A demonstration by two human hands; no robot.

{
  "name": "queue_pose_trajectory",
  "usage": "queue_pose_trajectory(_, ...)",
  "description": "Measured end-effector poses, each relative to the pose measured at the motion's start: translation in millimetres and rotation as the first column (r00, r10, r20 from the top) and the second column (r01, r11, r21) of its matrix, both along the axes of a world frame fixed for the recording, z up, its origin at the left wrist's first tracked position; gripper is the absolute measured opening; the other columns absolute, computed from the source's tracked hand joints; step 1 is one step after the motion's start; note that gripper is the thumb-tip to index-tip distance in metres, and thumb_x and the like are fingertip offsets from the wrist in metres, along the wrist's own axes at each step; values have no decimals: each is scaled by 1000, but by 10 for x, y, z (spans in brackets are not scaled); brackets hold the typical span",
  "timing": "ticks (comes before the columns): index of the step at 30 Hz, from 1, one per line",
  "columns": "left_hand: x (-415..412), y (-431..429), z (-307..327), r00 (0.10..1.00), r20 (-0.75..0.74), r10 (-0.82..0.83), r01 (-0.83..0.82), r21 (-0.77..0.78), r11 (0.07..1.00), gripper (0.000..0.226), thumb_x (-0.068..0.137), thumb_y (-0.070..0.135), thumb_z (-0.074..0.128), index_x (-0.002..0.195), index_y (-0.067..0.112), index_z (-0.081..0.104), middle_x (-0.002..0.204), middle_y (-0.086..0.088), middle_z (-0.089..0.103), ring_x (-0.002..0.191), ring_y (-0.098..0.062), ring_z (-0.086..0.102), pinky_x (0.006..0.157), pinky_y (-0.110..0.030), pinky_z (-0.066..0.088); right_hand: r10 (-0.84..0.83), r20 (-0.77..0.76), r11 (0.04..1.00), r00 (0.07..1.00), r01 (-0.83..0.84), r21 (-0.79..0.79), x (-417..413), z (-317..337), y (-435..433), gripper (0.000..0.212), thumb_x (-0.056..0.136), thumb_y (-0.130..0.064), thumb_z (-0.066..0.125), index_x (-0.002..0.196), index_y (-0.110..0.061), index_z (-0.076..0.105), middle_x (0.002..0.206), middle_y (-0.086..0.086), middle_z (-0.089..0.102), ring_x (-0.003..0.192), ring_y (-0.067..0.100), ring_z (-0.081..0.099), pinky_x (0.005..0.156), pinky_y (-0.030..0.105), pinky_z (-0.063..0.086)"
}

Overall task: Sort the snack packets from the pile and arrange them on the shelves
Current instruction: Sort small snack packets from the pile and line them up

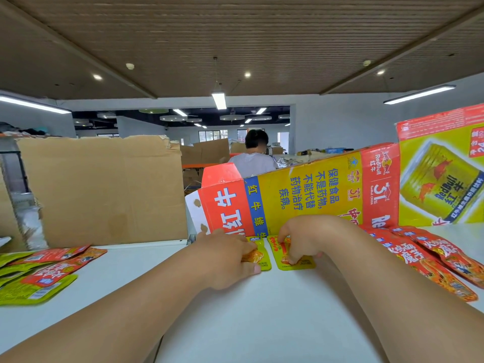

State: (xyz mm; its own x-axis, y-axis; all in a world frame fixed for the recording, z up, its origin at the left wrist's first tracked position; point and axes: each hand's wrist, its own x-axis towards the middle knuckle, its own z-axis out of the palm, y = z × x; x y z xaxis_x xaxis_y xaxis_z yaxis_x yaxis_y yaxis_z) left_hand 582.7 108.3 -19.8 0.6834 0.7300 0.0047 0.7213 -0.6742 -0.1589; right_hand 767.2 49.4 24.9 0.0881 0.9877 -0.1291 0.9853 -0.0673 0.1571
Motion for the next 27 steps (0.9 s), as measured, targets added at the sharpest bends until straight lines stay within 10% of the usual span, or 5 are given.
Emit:
queue_pose_trajectory(18, -3, 9, 23, 1000, 21, -3, 3, -29, 1000, 64, 98, 70, 38, 156, 44, 30, 162, 16, 30, 145, -25, 29, 115, -48, 28, -25, -48, 1000, 999, 26, 5, 60, 6, 30, 51, 90, -36, 72, 137, -23, 59, 114, 1, 62, 57, 9, 47, 51, 23, 38)
queue_pose_trajectory(27, -213, 46, 286, 962, 271, 27, -8, -71, 997, 53, 99, 62, 49, 148, 40, 47, 154, 16, 45, 139, -15, 44, 115, -33, 37, -2, -196, 990, 981, 29, 136, 141, 76, 66, 59, 88, -36, 74, 143, -31, 53, 142, -4, 54, 123, 21, 55, 95, 33, 47)
